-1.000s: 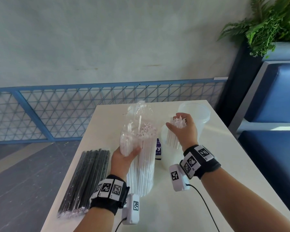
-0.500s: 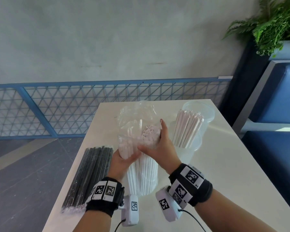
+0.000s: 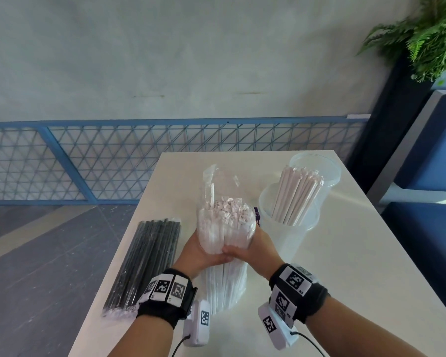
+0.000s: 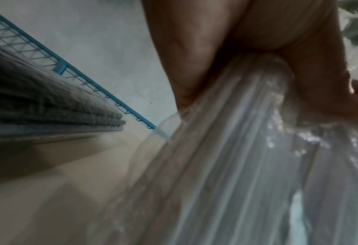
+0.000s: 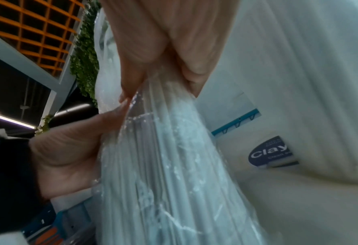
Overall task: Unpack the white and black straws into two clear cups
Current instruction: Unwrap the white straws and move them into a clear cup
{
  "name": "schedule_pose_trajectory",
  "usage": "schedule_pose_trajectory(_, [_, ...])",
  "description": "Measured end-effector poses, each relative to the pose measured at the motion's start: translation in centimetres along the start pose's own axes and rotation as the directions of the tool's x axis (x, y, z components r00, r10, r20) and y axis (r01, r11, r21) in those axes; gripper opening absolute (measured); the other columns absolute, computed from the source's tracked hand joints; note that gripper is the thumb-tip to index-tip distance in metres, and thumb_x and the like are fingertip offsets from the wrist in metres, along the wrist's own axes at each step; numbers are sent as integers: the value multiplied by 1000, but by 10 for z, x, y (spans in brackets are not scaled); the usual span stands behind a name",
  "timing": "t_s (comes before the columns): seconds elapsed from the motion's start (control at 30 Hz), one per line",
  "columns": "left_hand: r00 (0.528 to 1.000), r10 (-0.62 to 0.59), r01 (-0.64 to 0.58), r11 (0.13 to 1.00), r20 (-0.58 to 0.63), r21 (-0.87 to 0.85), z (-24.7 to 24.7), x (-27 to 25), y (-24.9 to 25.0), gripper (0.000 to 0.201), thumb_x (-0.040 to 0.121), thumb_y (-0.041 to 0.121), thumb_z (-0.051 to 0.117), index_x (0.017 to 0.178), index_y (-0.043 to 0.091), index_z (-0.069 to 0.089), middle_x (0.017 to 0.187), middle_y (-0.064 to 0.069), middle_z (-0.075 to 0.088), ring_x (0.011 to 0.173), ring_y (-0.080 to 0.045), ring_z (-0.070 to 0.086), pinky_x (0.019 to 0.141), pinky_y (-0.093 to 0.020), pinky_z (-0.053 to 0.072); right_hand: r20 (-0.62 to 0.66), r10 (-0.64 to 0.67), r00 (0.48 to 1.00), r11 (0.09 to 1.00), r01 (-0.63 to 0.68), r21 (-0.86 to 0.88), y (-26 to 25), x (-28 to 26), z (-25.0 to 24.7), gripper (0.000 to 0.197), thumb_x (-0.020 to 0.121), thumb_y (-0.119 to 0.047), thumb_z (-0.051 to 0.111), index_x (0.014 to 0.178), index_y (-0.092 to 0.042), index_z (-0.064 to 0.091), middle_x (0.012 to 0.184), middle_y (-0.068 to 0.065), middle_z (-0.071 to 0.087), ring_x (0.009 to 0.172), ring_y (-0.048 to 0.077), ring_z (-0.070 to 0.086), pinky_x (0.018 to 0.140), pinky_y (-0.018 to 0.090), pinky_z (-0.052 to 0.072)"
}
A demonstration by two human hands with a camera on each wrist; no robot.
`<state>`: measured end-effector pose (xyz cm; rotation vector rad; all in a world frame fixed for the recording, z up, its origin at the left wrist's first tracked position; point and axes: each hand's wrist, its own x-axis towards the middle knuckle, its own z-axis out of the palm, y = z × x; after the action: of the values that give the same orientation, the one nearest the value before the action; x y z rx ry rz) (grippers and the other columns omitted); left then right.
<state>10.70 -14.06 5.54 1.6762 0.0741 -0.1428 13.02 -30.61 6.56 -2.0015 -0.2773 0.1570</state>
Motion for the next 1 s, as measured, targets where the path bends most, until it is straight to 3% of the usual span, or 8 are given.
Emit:
schedule_pose_trajectory(0.13, [999, 10, -9, 1000, -31, 7, 3, -2, 0, 63, 53, -1, 85, 108, 17, 59, 101, -2, 70, 98, -13, 66, 75, -21, 54, -3, 34, 999, 996, -34, -85, 6, 1, 4, 76, 62, -40, 82, 122, -10, 49, 96, 14, 70, 89, 27, 67, 79, 36, 55])
schedule_pose_trajectory(0.27, [996, 67, -66, 998, -63, 10, 5, 2, 7, 61, 55, -4, 84, 108, 14, 60, 98, -1, 70, 91, -5, 68, 70, -15, 53, 1, -3, 1000, 1000, 3, 7, -1, 6, -5, 71, 63, -27, 84, 124, -12, 52, 99, -9, 66, 93, 5, 63, 83, 11, 48])
schedule_pose_trajectory(0.4, [998, 28, -25, 999, -49, 47, 9, 5, -1, 53, 60, -2, 82, 107, 9, 61, 97, -1, 69, 89, -7, 67, 66, -11, 51, 39, 33, 999, 999, -32, -29, 9, 11, -1, 74, 62, -33, 83, 124, -8, 52, 99, -5, 66, 96, 15, 65, 79, 10, 48])
schedule_pose_trajectory(0.57, [996, -72, 77, 993, -57, 91, 11, 3, -30, 63, 56, 5, 87, 112, 10, 58, 103, -2, 69, 103, -18, 64, 69, -11, 52, 75, 127, 989, 985, -117, -131, 36, 11, 13, 90, 55, -53, 80, 125, -7, 49, 94, 20, 69, 87, 31, 67, 80, 46, 54])
schedule_pose_trajectory(0.7, [995, -80, 71, 989, 63, 131, 3, 3, -10, 71, 58, 5, 85, 118, 13, 49, 107, 9, 63, 107, -9, 60, 95, -26, 49, 79, 206, 975, 963, -188, -194, 43, 9, 13, 59, 62, -47, 80, 92, -4, 53, 76, 9, 61, 67, 19, 58, 62, 30, 50])
schedule_pose_trajectory(0.8, [1000, -14, 15, 999, -13, 52, 0, 9, 11, 72, 61, -2, 80, 116, 17, 39, 102, 19, 52, 102, 6, 51, 84, -13, 44, 141, 224, 964, 943, -178, -281, 35, 6, 7, 45, 68, -46, 76, 74, -14, 46, 61, -2, 46, 50, 8, 41, 46, 15, 33])
schedule_pose_trajectory(0.9, [999, 14, -13, 1000, -42, 27, 1, 13, 13, 61, 60, 9, 84, 113, 17, 54, 100, 6, 68, 100, -7, 65, 78, -15, 52, 170, 45, 984, 984, -14, -176, 27, 2, -1, 81, 65, -48, 77, 129, -14, 42, 114, -5, 57, 101, 8, 57, 86, 14, 43])
schedule_pose_trajectory(1.0, [997, 20, -16, 998, -81, 56, 2, 13, 11, 57, 59, 16, 85, 109, 19, 58, 99, 2, 70, 94, -7, 67, 87, -31, 55, -115, -161, 980, 984, 168, 53, 10, -5, -14, 86, 67, -53, 69, 138, -25, 30, 132, -18, 44, 118, -10, 44, 98, 9, 36])
